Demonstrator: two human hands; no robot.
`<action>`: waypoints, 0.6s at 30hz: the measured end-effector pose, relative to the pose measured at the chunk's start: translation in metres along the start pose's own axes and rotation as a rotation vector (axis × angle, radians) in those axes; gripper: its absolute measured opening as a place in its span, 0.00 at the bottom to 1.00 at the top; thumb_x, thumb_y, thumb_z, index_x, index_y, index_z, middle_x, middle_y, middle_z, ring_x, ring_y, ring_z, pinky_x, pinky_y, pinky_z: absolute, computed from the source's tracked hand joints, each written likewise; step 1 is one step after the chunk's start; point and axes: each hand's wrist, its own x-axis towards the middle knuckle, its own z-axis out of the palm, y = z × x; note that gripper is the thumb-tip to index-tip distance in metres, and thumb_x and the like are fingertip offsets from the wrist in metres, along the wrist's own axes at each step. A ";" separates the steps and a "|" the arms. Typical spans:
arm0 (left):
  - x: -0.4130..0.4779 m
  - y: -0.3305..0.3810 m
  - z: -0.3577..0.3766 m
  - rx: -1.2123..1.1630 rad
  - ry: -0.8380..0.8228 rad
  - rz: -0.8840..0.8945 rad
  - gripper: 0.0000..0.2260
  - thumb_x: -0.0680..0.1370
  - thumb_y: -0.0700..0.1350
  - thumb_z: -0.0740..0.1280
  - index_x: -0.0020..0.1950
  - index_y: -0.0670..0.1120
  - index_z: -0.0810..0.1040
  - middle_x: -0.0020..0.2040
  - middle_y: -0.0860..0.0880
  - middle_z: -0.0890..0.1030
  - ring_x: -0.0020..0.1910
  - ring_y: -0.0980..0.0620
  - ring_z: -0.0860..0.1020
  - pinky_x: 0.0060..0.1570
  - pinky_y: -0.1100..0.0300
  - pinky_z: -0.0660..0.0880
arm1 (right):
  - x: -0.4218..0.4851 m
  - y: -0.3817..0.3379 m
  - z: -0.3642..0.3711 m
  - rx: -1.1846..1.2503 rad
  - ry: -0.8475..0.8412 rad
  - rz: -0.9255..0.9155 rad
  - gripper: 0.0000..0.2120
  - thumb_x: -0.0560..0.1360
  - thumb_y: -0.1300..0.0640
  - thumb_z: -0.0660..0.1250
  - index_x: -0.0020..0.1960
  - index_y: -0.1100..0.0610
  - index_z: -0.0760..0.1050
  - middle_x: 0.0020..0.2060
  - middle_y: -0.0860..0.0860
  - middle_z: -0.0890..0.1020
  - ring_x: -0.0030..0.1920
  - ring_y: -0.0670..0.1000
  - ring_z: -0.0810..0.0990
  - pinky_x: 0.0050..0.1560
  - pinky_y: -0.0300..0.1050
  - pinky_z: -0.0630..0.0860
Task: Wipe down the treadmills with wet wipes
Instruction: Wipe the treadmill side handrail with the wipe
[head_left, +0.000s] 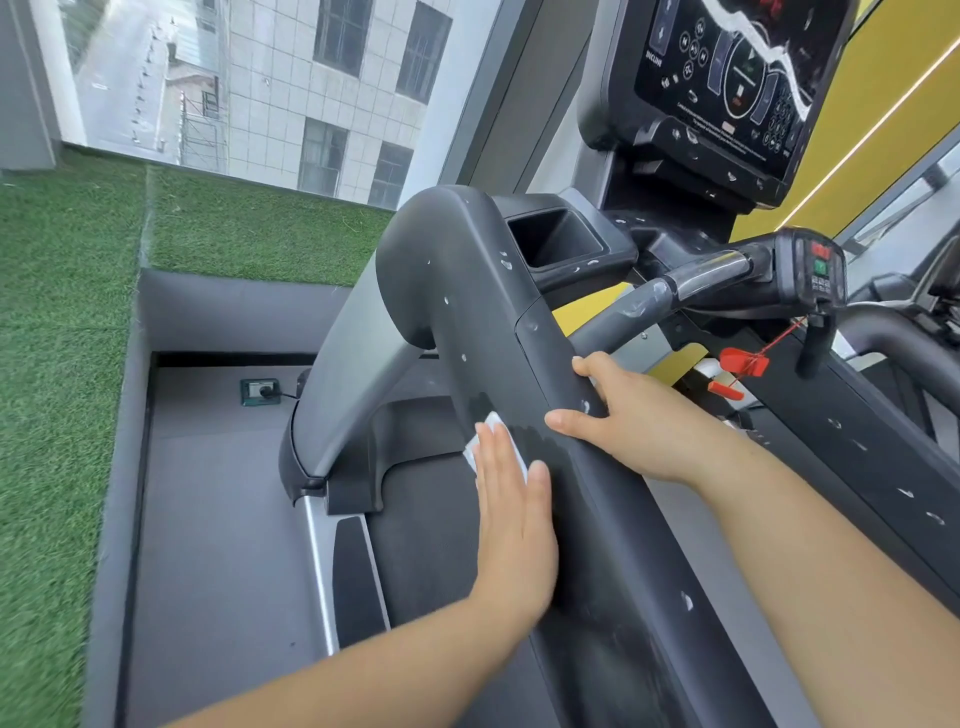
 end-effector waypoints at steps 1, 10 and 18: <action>0.008 0.000 -0.001 0.003 0.004 0.000 0.22 0.83 0.51 0.46 0.71 0.61 0.36 0.69 0.71 0.35 0.69 0.70 0.31 0.63 0.76 0.36 | 0.000 0.000 0.000 0.000 0.001 0.000 0.33 0.75 0.39 0.63 0.75 0.49 0.56 0.71 0.50 0.67 0.69 0.50 0.68 0.59 0.43 0.67; -0.009 -0.003 -0.002 0.241 -0.080 0.171 0.28 0.75 0.63 0.41 0.71 0.59 0.33 0.71 0.67 0.31 0.70 0.66 0.29 0.70 0.67 0.32 | 0.001 0.000 -0.001 0.018 -0.007 -0.001 0.33 0.76 0.39 0.63 0.75 0.49 0.56 0.71 0.49 0.67 0.69 0.49 0.68 0.57 0.42 0.67; 0.023 0.015 -0.001 0.275 -0.037 0.078 0.25 0.82 0.55 0.46 0.73 0.56 0.35 0.73 0.63 0.34 0.67 0.69 0.28 0.72 0.64 0.34 | 0.002 0.001 0.000 0.000 0.000 0.003 0.26 0.80 0.43 0.56 0.74 0.50 0.57 0.71 0.50 0.67 0.67 0.50 0.69 0.59 0.43 0.67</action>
